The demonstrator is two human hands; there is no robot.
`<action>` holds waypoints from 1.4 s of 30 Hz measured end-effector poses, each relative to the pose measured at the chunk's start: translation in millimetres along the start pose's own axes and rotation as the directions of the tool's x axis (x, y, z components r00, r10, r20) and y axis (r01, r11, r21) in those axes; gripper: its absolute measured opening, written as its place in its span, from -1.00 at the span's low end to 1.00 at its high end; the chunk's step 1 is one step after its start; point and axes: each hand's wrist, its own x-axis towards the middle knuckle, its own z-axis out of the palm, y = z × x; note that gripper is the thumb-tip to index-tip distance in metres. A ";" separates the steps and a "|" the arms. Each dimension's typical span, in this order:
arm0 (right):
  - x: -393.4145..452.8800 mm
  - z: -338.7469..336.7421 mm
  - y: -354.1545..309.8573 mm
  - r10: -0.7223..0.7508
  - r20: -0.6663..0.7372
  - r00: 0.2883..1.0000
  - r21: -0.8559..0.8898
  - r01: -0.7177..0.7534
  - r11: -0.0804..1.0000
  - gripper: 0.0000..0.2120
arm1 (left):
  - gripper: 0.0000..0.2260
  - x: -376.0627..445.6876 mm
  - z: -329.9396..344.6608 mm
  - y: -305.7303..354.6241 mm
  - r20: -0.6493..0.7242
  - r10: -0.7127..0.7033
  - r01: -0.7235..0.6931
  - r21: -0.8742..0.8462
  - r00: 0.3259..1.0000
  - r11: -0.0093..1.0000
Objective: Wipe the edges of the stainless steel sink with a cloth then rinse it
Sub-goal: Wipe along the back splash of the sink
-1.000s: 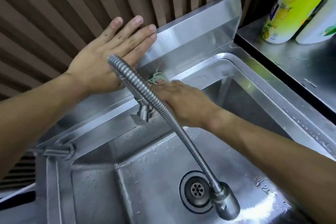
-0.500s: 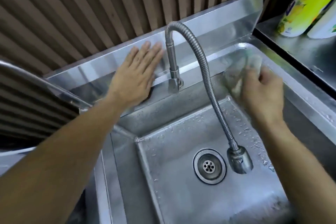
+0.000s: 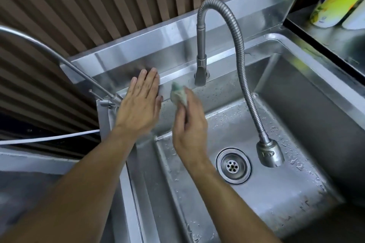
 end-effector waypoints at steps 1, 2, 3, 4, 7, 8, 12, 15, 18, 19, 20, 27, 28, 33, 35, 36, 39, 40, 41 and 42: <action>11.2 6.1 9.1 -0.075 0.072 0.995 -0.142 0.085 0.986 -0.62 | -0.45 -1.8 -0.1 0.4 0.008 -0.006 0.006 -0.018 1.000 1.000; 23.3 11.1 18.2 -0.139 0.143 0.980 -0.293 0.176 0.940 -0.59 | -0.45 -3.3 0.0 0.7 0.013 -0.010 0.010 -0.024 1.000 1.000; 35.1 15.5 27.0 -0.183 0.209 0.961 -0.420 0.257 0.870 -0.55 | -0.45 -4.2 -0.1 0.8 0.016 -0.015 0.016 -0.025 1.000 1.000; 45.4 18.6 34.2 -0.201 0.270 0.942 -0.514 0.317 0.797 -0.50 | -0.45 -4.8 -0.4 1.0 0.020 -0.024 0.025 -0.030 0.999 0.999; 62.3 22.5 42.7 -0.113 0.357 0.927 -0.652 0.334 0.680 -0.52 | -0.44 -5.6 -0.5 1.8 0.048 -0.048 0.051 -0.067 0.998 0.996; 65.6 22.0 42.4 -0.077 0.352 0.933 -0.682 0.312 0.662 -0.56 | -0.43 -5.6 -0.4 1.7 0.055 -0.047 0.051 -0.076 0.997 0.996; 73.0 16.2 40.2 -0.064 0.468 0.882 -0.764 0.440 0.473 -0.44 | -0.43 -3.8 -1.6 1.8 0.072 -0.036 0.042 -0.077 0.997 0.996; 79.2 6.6 47.1 -0.129 0.622 0.773 -0.669 0.609 0.426 -0.29 | -0.43 -3.3 -0.5 3.4 0.079 -0.045 0.052 -0.083 0.996 0.995; 80.4 7.6 51.8 -0.132 0.599 0.790 -0.665 0.583 0.466 -0.40 | -0.43 -4.2 1.6 2.6 0.081 -0.051 0.058 -0.088 0.995 0.994; 77.4 10.0 50.3 -0.113 0.561 0.820 -0.685 0.536 0.494 -0.44 | -0.43 -4.1 1.4 2.4 0.082 -0.049 0.057 -0.093 0.995 0.994; 73.0 12.9 47.5 -0.088 0.517 0.851 -0.708 0.483 0.514 -0.44 | -0.42 -4.0 0.6 2.5 0.085 -0.046 0.055 -0.100 0.995 0.994; 72.1 35.3 28.0 0.097 0.244 0.965 -0.775 0.134 0.618 -0.31 | -0.47 -7.4 -4.1 1.8 0.177 -0.001 0.037 -0.199 0.984 0.979; 72.4 35.9 28.5 0.086 0.244 0.966 -0.768 0.139 0.625 -0.35 | -0.46 -8.0 -3.8 1.8 0.191 -0.001 0.041 -0.208 0.982 0.977; 65.5 15.3 28.7 0.045 0.379 0.924 -0.783 0.294 0.548 -0.48 | -0.46 -8.5 -3.3 3.9 0.214 -0.011 0.051 -0.183 0.977 0.982; 61.1 13.3 15.3 0.122 0.404 0.907 -0.809 0.292 0.510 -0.40 | -0.46 -7.6 -4.5 4.2 0.221 -0.018 0.062 -0.191 0.975 0.980; 59.5 15.7 8.3 0.174 0.396 0.902 -0.836 0.275 0.475 -0.36 | -0.46 -6.7 -4.2 4.0 0.221 -0.021 0.065 -0.194 0.975 0.979; 52.2 30.6 0.0 0.282 0.316 0.906 -0.924 0.226 0.310 -0.38 | -0.44 -6.0 -0.9 2.8 0.211 -0.015 0.057 -0.195 0.977 0.979; 51.3 35.2 -1.0 0.292 0.297 0.909 -0.937 0.219 0.271 -0.42 | -0.41 -6.1 -0.3 2.0 0.208 -0.013 0.055 -0.194 0.978 0.980; 51.6 37.0 -1.5 0.298 0.290 0.909 -0.942 0.216 0.258 -0.45 | -0.40 -6.0 0.3 1.3 0.207 -0.013 0.054 -0.193 0.978 0.980; 50.7 34.4 -2.6 0.317 0.285 0.904 -0.946 0.212 0.247 -0.45 | -0.41 -6.0 1.0 0.7 0.207 -0.012 0.053 -0.194 0.978 0.980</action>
